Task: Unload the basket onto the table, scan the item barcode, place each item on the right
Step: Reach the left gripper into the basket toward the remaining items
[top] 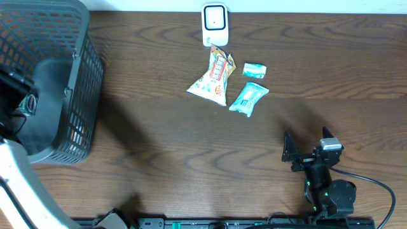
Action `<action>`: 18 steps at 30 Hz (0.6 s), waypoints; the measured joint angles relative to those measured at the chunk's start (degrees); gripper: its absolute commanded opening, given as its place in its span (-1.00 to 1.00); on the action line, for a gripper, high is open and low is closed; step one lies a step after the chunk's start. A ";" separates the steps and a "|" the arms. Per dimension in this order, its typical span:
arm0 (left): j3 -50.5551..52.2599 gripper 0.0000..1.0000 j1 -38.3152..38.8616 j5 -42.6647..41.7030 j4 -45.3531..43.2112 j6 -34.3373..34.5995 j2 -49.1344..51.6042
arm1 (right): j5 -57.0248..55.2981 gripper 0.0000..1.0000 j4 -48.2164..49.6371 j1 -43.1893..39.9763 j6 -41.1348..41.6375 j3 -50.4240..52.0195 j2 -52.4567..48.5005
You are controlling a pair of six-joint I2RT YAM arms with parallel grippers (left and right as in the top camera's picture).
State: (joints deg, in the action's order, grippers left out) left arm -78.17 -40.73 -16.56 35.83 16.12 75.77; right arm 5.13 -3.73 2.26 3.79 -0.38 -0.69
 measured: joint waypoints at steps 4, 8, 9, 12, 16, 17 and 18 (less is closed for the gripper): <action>0.00 0.63 -1.99 -0.02 -1.57 -1.27 5.18 | 0.00 0.98 0.00 0.00 0.00 0.00 0.00; 0.00 0.72 -2.45 0.00 -5.05 -3.74 11.21 | 0.00 0.98 0.00 0.00 0.00 0.00 0.00; 0.00 0.72 -2.45 -0.02 -5.33 -4.33 12.83 | 0.00 0.98 0.00 0.00 0.00 0.00 0.00; 0.00 0.72 -2.12 -0.02 -5.16 -6.64 17.18 | 0.00 0.99 0.00 0.00 0.00 0.00 0.00; 0.00 0.72 -0.55 0.72 -4.90 -10.12 22.05 | 0.00 0.99 0.00 0.00 0.00 0.00 0.00; 0.00 0.72 0.22 1.77 -4.79 -10.78 23.04 | 0.00 0.98 0.00 0.00 0.00 0.00 0.00; 0.00 0.73 1.09 3.30 -4.74 -11.61 23.71 | 0.00 0.98 0.00 0.00 0.00 0.00 0.00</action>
State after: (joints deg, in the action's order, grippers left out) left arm -78.17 -39.64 -13.26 31.09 4.51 99.48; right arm 5.13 -3.73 2.26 3.79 -0.38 -0.69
